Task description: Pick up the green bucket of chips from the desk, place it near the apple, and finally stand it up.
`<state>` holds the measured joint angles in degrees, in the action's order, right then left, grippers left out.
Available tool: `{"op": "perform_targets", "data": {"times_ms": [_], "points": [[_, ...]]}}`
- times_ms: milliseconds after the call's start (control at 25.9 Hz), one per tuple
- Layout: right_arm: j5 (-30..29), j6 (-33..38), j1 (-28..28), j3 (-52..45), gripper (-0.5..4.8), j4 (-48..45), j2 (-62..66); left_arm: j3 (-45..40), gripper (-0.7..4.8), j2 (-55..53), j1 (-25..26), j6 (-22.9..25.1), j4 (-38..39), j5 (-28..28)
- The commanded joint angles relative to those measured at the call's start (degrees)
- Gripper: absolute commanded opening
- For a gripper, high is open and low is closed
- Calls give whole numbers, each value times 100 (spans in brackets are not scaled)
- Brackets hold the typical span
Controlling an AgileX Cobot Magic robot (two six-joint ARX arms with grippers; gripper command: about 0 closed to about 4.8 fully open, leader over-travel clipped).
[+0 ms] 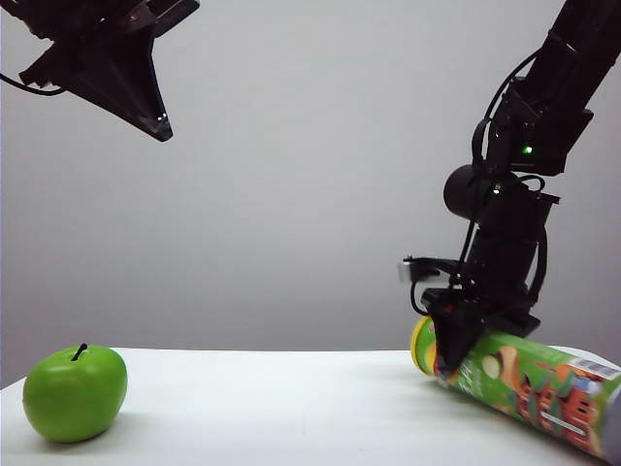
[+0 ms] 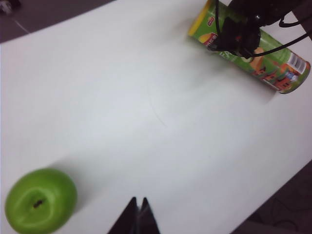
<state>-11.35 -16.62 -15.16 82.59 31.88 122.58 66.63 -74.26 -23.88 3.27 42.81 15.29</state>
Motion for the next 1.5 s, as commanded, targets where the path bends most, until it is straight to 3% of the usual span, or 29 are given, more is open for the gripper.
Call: {"op": "perform_targets", "data": {"times_ms": [39,193,386,540,617,887,964,1080,1196,1427,1504], "points": [[-111,345,-11,164,287,-323,-72,35,-5,28,11,127,-422,33],[-811,557,-11,269,287,-857,-413,35,-5,105,153,83,-802,-35],[-1836,1567,-9,269,287,-2249,-1104,24,-5,363,538,-2,-800,2],[-2424,1996,-24,267,287,-3165,-1368,20,-5,682,684,448,-581,46],[-2828,2588,-28,260,287,-4277,-1405,17,-5,1073,680,866,-197,-2],[-2868,2651,-323,197,287,-5711,-1294,-131,-5,1694,680,717,7,44],[-2859,2647,-577,-22,287,-6815,-1128,-227,-5,1930,680,669,44,55],[-2315,2645,-997,-651,287,-8496,-870,-297,-5,2111,682,588,170,35],[-1187,2441,-1467,-1469,287,-9888,-660,-420,-5,2271,680,516,299,42],[-70,2083,-2184,-2052,287,-10465,-258,-826,-5,2653,680,184,297,168],[264,1460,-2555,-2057,285,-10535,-11,-957,-5,2907,680,-4,295,179]]}}
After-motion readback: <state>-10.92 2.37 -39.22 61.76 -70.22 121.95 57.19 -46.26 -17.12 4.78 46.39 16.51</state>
